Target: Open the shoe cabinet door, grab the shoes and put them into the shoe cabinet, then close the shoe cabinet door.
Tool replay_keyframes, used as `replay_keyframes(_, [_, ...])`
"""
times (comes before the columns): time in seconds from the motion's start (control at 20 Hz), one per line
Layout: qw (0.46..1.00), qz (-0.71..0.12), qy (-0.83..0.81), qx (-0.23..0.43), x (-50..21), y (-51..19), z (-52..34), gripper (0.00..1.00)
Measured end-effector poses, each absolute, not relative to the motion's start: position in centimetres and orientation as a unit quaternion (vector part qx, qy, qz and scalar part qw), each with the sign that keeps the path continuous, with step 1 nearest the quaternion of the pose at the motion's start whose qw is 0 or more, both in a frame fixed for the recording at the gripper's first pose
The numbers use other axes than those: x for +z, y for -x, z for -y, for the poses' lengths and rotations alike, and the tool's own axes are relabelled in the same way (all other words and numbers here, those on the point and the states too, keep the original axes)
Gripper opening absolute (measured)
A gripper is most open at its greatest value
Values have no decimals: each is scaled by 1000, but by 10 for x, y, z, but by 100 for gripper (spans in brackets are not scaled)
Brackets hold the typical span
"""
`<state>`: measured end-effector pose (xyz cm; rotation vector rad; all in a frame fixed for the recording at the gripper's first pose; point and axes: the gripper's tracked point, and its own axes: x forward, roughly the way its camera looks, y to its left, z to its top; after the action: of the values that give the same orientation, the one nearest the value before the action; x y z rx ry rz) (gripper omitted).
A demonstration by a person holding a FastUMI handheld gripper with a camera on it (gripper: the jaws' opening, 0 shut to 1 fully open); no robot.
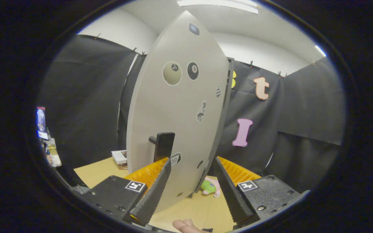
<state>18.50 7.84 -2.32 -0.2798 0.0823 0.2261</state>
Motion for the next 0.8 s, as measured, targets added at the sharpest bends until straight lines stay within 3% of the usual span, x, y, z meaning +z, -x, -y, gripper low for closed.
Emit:
replay_keyframes(0.3, [978, -84, 85, 172, -50, -203, -155, 91])
replay_keyframes(0.45, [977, -99, 73, 173, -62, -220, -182, 93])
replay_keyframes(0.8, [986, -50, 52, 149, -64, -278, -224, 93])
